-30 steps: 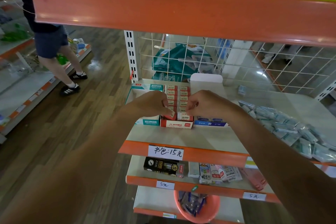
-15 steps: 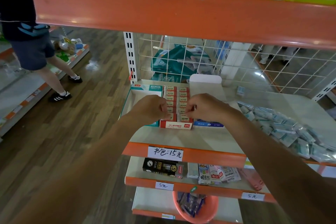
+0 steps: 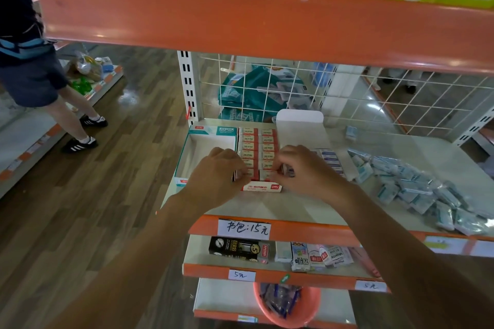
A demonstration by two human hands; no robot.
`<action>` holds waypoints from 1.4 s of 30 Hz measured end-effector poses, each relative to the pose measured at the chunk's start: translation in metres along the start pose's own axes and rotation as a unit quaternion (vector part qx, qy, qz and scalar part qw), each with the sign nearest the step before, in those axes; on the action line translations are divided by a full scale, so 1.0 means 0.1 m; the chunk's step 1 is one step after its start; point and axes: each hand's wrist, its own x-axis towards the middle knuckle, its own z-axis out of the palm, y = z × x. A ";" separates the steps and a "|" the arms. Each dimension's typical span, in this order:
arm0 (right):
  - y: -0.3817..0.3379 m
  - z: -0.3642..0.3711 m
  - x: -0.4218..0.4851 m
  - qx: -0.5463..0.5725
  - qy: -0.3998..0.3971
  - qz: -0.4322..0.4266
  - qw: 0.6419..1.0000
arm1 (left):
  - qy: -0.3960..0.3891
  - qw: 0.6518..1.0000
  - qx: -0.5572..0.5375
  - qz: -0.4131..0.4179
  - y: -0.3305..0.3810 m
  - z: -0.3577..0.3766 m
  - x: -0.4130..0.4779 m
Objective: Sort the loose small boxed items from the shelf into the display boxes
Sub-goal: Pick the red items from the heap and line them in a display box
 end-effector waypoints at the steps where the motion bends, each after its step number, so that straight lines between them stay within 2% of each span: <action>1: 0.01 0.02 -0.03 -0.005 0.005 -0.004 1.000 | 0.002 1.000 0.004 0.016 -0.01 0.00 -0.02; 5: 0.01 0.11 -0.11 -0.026 0.048 -0.030 0.998 | 0.035 0.996 0.038 0.078 -0.09 0.07 -0.09; 16: 0.15 0.50 -0.25 -0.037 0.152 -0.010 0.988 | 0.063 0.993 0.041 0.089 -0.15 0.17 -0.12; 28: 0.11 0.54 -0.27 -0.070 0.181 0.018 0.981 | 0.111 0.985 0.016 0.129 -0.22 0.23 -0.11; 42: 0.12 0.56 -0.29 -0.073 0.188 0.035 0.979 | 0.106 0.989 0.032 0.102 -0.15 0.27 -0.11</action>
